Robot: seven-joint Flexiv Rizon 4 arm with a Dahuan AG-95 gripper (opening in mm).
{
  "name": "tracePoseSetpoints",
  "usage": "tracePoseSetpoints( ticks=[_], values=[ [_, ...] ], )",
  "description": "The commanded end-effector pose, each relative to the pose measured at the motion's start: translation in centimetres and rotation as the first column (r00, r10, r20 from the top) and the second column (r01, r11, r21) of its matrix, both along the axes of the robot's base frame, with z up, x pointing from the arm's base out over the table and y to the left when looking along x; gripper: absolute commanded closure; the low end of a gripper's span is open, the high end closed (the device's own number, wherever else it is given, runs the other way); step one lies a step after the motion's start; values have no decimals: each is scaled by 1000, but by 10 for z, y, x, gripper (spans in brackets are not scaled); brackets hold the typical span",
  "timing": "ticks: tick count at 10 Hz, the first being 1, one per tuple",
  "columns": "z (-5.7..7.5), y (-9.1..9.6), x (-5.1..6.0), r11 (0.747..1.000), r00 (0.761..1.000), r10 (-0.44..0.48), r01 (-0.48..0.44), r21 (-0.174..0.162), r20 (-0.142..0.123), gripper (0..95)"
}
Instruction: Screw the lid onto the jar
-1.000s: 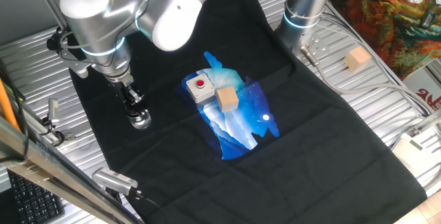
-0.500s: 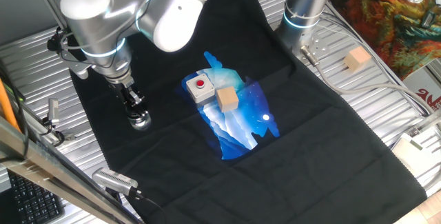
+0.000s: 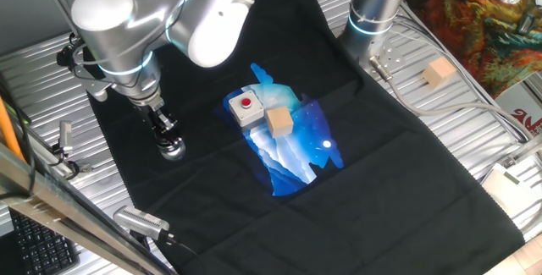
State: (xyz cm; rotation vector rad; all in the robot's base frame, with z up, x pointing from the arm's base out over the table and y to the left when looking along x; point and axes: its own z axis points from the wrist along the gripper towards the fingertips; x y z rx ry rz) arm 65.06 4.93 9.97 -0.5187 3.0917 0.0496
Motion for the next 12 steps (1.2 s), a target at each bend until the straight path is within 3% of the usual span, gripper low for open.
tracePoseSetpoints(
  ticks=[1, 12],
  values=[
    [0, 0, 0, 1000, 1000, -7, 7, 2, -1, 570],
    [-4, -1, 0, 999, 1000, -23, 24, -31, 3, 570]
  ],
)
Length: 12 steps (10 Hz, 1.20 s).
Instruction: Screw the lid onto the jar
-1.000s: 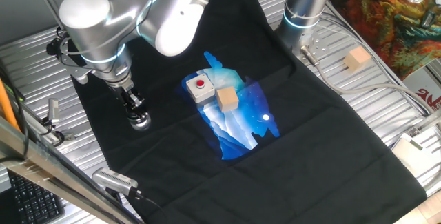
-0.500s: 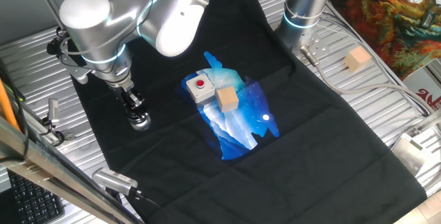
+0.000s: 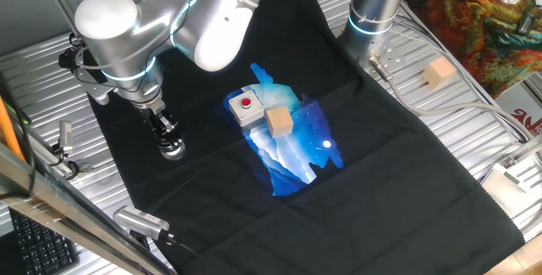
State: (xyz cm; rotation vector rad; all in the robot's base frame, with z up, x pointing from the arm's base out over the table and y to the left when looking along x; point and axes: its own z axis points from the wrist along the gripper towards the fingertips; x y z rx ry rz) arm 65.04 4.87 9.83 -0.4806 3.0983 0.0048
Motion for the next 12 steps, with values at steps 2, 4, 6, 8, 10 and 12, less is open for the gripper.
tracePoseSetpoints(
  ticks=[2, 4, 6, 8, 10, 12],
  values=[
    [-2, 0, 0, 1000, 1000, -2, 1, 7, 1, 570],
    [-2, 0, 0, 1000, 1000, 0, 0, -3, 2, 570],
    [-3, 0, 0, 1000, 1000, -11, 11, 11, -1, 570],
    [-3, 0, 0, 1000, 1000, -9, 9, 18, 1, 570],
    [-3, 0, 0, 1000, 1000, 4, -4, 4, 4, 380],
    [-3, -1, 0, 1000, 1000, 20, -20, 2, -9, 190]
  ],
)
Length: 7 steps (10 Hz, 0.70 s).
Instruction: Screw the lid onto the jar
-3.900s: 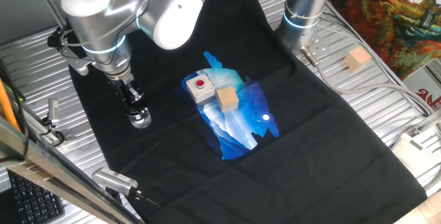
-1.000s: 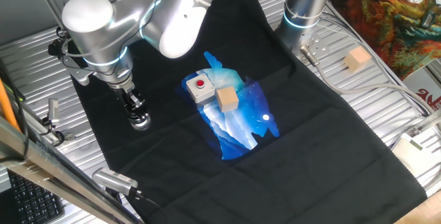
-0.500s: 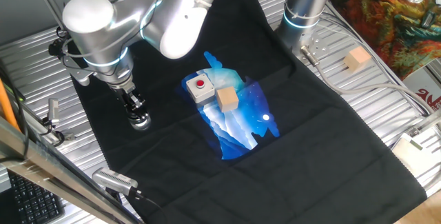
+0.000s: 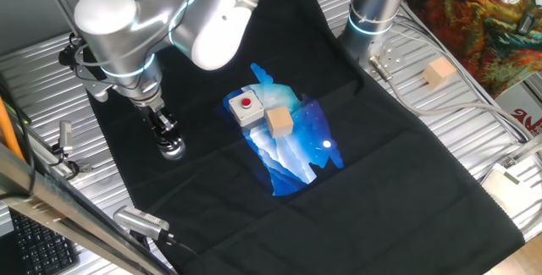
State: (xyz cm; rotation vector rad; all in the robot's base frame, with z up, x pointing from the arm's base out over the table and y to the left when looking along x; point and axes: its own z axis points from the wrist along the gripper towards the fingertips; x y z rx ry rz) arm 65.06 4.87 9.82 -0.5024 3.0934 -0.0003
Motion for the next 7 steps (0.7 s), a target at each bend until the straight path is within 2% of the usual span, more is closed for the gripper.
tracePoseSetpoints(
  ticks=[1, 4, 7],
  values=[
    [-2, -1, 0, 1000, 1000, 6, -6, 9, -14, 190],
    [-2, 0, 0, 1000, 1000, 12, -12, 15, -8, 190],
    [-1, 0, 0, 1000, 1000, 18, -18, 14, -16, 190]
  ],
)
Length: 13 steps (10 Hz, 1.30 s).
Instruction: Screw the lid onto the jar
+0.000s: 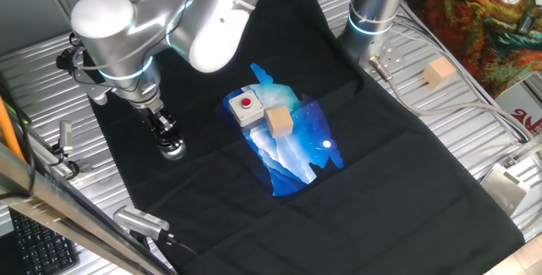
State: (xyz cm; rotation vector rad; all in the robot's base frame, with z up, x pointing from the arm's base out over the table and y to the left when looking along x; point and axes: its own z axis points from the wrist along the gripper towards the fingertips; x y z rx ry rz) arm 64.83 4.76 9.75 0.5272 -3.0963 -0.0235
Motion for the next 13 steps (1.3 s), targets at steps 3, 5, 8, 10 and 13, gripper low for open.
tracePoseSetpoints(
  ticks=[3, 5, 8, 10, 13],
  values=[
    [9, 4, 7, 1000, 1000, 20, -20, -9, -13, 190],
    [13, 5, 8, 1000, 1000, 29, -29, -4, -9, 190],
    [22, 6, 7, 998, 998, 57, -57, 7, 0, 190],
    [35, 10, 5, 989, 989, 145, -145, 8, 3, 190],
    [40, 11, 4, 878, 878, 479, -479, -1, 5, 190]
  ],
)
